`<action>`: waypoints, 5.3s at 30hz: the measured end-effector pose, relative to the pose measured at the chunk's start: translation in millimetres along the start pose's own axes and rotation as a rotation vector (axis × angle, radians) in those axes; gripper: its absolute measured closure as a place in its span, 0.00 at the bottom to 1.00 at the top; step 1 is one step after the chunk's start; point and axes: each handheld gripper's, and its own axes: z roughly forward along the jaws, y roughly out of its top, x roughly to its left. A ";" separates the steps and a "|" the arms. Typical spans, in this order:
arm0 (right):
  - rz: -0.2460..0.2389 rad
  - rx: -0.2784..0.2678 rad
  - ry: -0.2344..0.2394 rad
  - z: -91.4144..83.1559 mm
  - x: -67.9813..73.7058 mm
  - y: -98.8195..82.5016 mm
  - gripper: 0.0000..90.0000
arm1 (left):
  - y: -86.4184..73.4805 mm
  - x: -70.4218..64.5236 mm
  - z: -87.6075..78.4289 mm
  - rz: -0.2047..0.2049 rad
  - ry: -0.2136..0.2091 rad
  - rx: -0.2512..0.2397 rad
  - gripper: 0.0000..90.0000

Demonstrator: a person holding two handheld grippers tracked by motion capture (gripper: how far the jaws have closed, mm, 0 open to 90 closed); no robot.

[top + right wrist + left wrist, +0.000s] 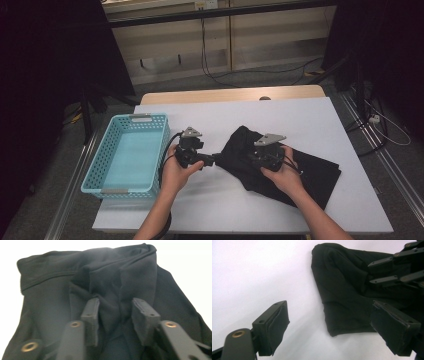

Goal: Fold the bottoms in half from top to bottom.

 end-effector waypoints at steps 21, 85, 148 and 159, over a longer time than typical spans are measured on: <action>0.057 -0.070 0.032 -40.9 -15.5 -4.9 0.52 | -0.9 2.4 -5.5 0.002 0.047 -0.013 0.17; -0.010 -0.038 0.066 -74.3 -2.0 -31.9 0.98 | -3.2 5.7 -10.9 0.013 0.046 0.021 0.15; 0.008 -0.036 0.089 -99.2 -4.1 -55.6 0.98 | -8.0 15.2 -20.0 0.026 0.036 0.015 0.10; 0.025 -0.048 0.089 -102.5 -8.0 -60.7 0.98 | -8.8 16.1 -17.7 0.026 0.034 0.021 0.10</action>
